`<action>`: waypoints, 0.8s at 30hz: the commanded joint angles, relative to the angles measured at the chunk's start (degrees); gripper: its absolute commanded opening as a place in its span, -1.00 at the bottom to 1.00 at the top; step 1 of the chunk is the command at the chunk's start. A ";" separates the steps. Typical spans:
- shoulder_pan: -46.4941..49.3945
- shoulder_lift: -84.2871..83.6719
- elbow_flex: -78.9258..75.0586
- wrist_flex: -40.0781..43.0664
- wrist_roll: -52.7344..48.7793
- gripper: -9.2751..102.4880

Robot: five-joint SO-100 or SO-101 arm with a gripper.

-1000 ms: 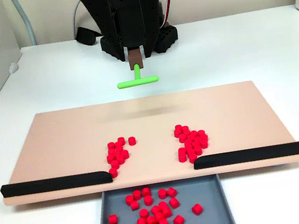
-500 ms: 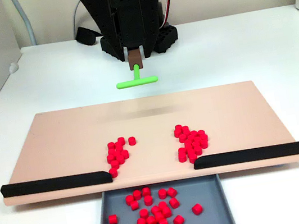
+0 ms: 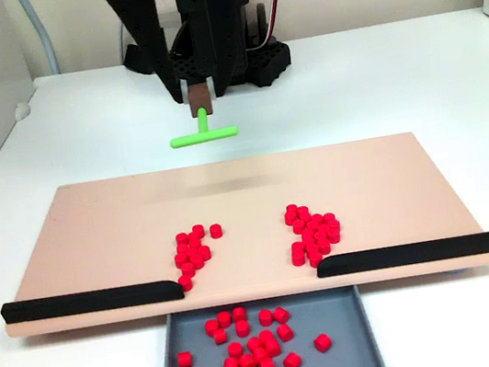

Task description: Push granules from right to the grey container

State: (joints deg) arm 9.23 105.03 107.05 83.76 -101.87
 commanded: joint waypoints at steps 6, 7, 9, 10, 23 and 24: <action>10.55 -4.66 -5.36 0.44 -33.13 -0.84; 11.95 -5.45 -6.59 0.53 -37.97 -0.84; 14.33 -6.86 -8.88 0.53 -46.93 -0.84; 15.38 -7.38 -9.93 0.53 -51.15 -0.84; 20.83 -19.42 -21.80 0.53 -84.55 -0.84; 21.09 -20.57 -22.85 0.53 -86.75 -0.84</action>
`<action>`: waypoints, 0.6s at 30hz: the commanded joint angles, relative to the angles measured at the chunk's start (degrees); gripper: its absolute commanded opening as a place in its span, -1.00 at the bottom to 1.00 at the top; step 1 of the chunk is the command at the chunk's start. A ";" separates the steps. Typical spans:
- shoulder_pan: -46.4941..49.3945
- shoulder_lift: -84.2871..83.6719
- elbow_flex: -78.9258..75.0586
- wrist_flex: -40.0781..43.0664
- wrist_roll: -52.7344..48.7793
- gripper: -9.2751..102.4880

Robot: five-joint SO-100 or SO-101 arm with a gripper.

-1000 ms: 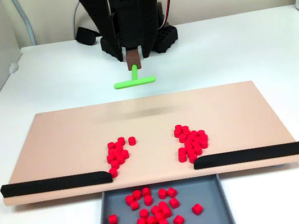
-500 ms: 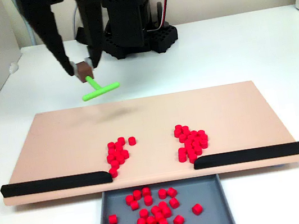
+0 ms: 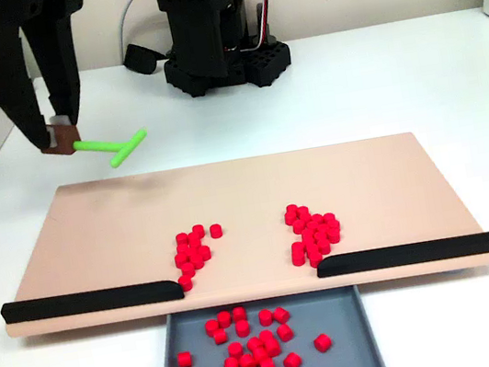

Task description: Push granules from right to the grey container

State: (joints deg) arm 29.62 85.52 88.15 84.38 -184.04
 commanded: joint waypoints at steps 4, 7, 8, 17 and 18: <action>1.76 -4.04 -7.82 -0.09 -14.77 -0.84; 1.58 -5.45 -9.67 -0.09 -18.28 -0.84; 1.23 -5.62 -10.02 -0.09 -19.16 -0.84; -1.23 -11.60 -16.35 0.00 -24.52 -0.84; -1.32 -12.04 -16.79 0.00 -24.87 -0.84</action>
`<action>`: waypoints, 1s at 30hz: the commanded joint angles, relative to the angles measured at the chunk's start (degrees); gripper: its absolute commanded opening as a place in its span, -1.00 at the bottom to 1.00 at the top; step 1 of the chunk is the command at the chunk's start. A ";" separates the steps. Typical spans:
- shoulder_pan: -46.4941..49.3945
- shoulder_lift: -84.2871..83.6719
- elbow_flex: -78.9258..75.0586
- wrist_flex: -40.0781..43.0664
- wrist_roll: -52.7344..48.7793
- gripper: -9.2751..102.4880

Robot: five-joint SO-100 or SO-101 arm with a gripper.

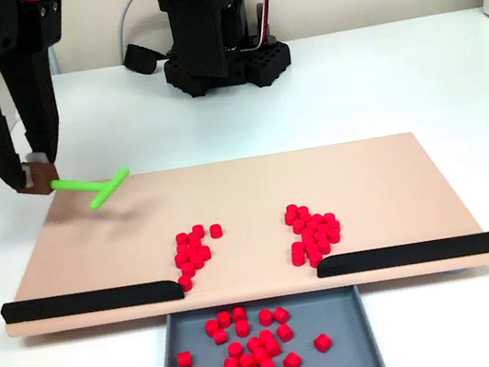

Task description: Push granules from right to the grey container

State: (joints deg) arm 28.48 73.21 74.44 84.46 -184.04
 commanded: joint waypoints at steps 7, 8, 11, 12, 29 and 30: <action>-0.88 -3.43 -6.94 -0.09 -26.02 -0.84; -1.05 -3.69 -7.29 -0.09 -26.02 -0.84; -1.32 -3.96 -7.47 -0.44 -25.84 -0.84; -1.49 -4.04 -7.47 -0.62 -25.66 -0.84; -3.60 -9.49 -12.66 0.70 -22.24 -0.84; -3.69 -9.76 -12.66 0.70 -22.06 -0.84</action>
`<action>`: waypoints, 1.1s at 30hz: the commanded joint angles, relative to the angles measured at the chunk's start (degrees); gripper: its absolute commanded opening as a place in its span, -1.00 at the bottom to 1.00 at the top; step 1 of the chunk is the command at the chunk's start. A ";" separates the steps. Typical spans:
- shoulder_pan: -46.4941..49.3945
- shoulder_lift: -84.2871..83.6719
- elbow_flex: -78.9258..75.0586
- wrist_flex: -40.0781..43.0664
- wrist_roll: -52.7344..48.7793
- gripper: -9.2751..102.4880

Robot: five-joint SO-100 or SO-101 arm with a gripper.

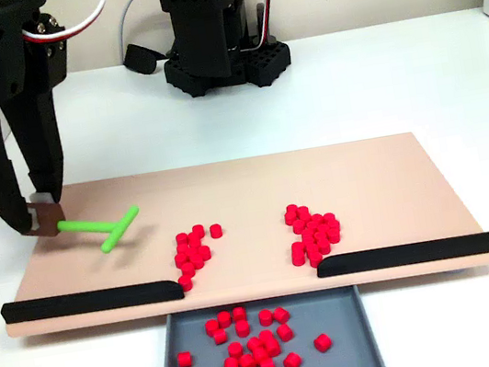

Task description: Push granules from right to the grey container

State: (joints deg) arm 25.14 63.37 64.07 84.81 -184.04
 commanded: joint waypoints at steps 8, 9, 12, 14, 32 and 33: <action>-1.41 -0.88 -2.64 0.53 -21.71 -0.84; -1.58 -0.88 -2.64 0.53 -21.62 -0.84; -1.85 -1.14 -2.90 0.53 -21.36 -0.84; -1.85 -1.41 -3.43 0.53 -21.36 -0.84; -2.46 -5.89 -8.35 0.53 -21.53 -0.84; -2.46 -5.89 -8.35 0.53 -21.53 -0.84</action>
State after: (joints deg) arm 23.29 57.13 57.66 85.34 -184.04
